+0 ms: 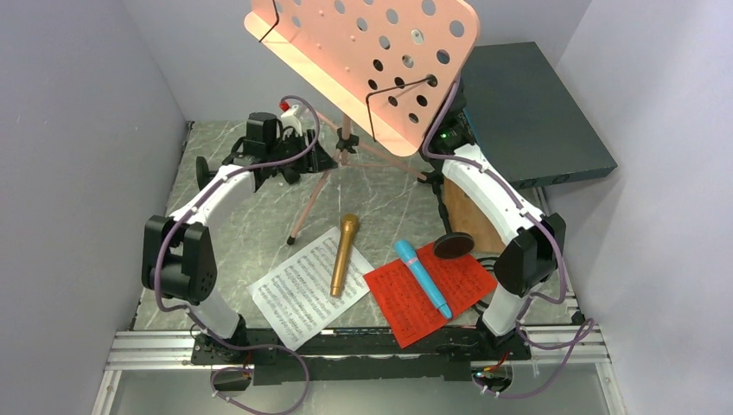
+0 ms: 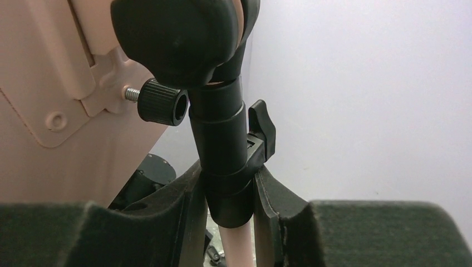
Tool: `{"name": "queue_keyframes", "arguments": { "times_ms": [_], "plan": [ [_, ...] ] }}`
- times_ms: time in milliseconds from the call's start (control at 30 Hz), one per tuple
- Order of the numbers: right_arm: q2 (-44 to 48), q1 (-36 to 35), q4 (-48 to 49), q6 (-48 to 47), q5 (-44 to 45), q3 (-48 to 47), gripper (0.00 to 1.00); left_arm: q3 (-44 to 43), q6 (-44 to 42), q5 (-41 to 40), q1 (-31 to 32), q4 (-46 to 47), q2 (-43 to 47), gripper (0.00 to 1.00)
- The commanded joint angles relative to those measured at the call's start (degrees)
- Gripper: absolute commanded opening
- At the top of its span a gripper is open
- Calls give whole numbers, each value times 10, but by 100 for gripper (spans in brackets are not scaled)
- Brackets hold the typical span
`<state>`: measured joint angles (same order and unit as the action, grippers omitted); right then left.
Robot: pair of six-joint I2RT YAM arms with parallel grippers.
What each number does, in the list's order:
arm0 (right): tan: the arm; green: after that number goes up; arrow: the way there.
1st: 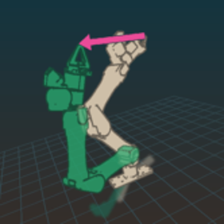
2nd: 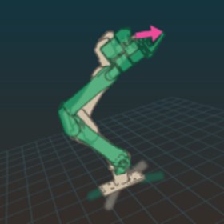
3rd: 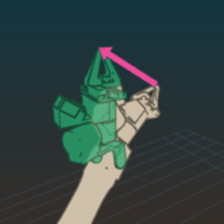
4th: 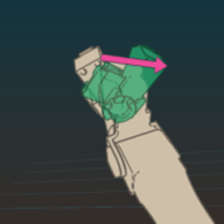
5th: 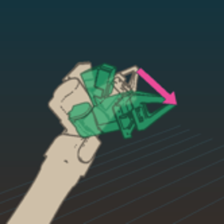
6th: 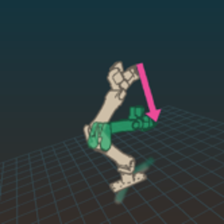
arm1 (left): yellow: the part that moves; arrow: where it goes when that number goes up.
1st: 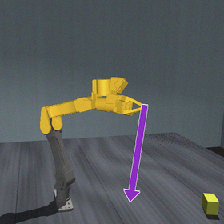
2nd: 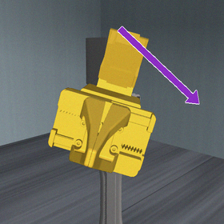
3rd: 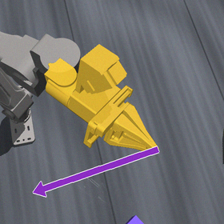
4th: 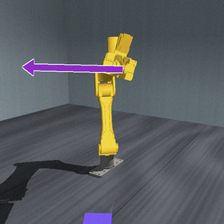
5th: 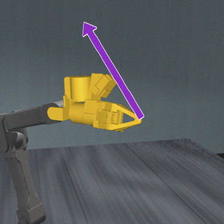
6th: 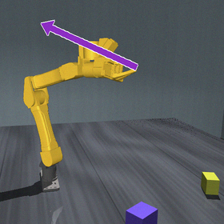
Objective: Set up the instrument practice props
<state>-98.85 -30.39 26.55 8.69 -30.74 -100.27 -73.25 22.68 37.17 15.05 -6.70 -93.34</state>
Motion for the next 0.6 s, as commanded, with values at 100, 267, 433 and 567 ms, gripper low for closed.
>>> {"name": "queue_keyframes", "arguments": {
  "times_ms": [100,267,433,567],
  "plan": [
    [14,-1,151,-11,52,-60,0,-88,-43,61,-7,-113,-62,49],
    [-23,-21,118,-44,92,-82,0,-104,-63,65,-9,-129,-64,60],
    [-47,-48,72,-74,195,-112,0,-51,-59,46,-9,-72,-38,66],
    [-76,-75,-14,-113,276,-194,0,-73,-88,22,-8,-121,-45,66]
  ]
}}
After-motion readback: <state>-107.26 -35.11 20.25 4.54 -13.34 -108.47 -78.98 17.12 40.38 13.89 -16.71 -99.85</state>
